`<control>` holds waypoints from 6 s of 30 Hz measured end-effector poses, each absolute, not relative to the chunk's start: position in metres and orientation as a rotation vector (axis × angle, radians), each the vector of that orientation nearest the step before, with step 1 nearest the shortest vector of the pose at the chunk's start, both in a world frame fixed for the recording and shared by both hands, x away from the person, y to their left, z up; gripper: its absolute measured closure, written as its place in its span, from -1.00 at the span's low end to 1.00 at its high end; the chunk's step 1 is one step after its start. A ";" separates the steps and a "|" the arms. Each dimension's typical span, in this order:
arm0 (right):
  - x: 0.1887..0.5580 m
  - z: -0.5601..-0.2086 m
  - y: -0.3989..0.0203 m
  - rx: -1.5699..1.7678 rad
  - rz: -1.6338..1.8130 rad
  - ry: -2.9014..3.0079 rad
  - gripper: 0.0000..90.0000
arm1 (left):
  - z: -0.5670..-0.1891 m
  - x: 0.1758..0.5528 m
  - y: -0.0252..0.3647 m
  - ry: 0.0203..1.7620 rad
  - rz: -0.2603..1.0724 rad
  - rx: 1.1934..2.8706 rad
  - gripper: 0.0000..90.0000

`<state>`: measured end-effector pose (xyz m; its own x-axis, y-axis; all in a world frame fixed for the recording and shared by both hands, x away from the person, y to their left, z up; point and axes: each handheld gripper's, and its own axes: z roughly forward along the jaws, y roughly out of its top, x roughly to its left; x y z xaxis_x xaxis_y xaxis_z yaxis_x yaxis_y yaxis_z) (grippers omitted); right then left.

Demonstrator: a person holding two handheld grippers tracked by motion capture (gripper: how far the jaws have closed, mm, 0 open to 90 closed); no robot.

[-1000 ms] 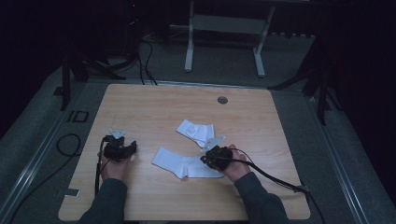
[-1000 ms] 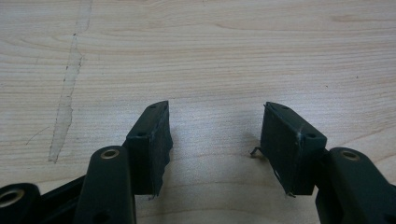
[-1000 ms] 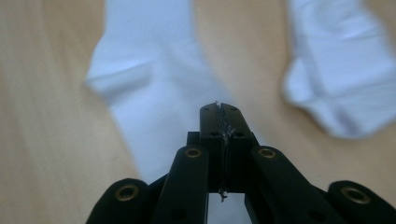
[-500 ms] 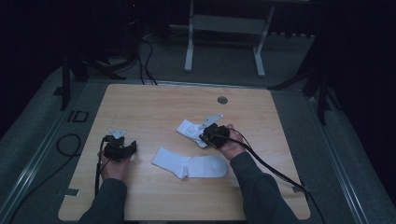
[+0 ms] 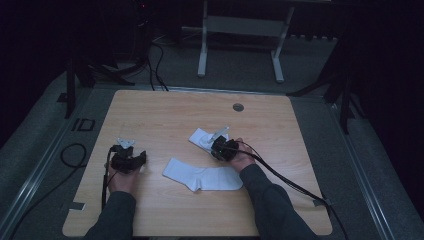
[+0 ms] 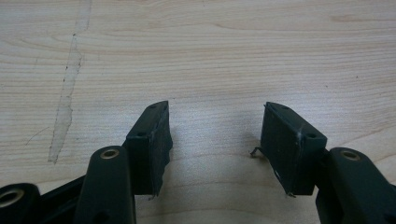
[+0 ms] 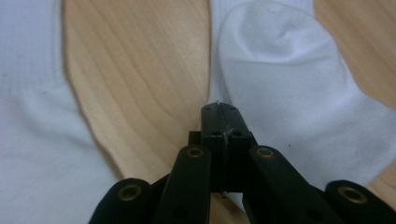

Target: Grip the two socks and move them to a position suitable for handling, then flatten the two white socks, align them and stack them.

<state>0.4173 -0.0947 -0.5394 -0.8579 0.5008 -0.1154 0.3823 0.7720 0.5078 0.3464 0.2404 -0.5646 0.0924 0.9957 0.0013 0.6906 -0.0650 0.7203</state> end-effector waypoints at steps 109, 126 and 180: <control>0.420 -0.470 -0.254 0.995 0.648 2.490 0.50 | -0.565 0.346 0.240 1.649 0.703 1.816 -0.06; 0.418 -0.456 -0.241 0.927 0.698 2.500 0.26 | -0.565 0.346 0.240 1.647 0.704 1.815 -0.06; 0.422 -0.441 -0.165 0.655 0.809 2.684 0.22 | -0.565 0.346 0.240 1.641 0.706 1.815 -0.07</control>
